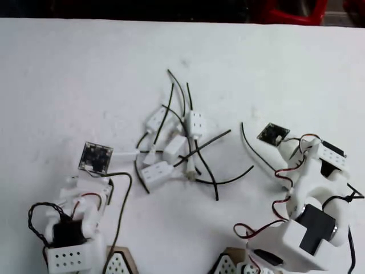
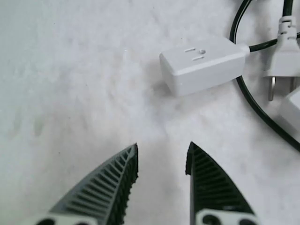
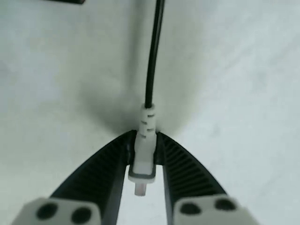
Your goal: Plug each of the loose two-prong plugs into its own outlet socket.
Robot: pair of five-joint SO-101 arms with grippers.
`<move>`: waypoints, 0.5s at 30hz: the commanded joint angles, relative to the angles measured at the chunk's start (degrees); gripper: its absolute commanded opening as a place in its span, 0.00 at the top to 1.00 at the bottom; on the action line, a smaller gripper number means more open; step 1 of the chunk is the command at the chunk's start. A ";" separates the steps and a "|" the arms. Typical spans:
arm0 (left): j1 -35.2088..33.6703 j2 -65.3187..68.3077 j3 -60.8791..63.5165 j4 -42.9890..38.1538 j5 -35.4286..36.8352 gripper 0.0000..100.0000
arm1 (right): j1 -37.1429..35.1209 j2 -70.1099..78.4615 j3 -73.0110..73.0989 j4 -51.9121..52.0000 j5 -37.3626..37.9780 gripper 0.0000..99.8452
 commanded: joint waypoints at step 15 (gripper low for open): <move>-0.66 -0.66 -0.88 -1.23 -0.09 0.82 | -1.19 -1.36 -7.56 9.98 0.53 0.93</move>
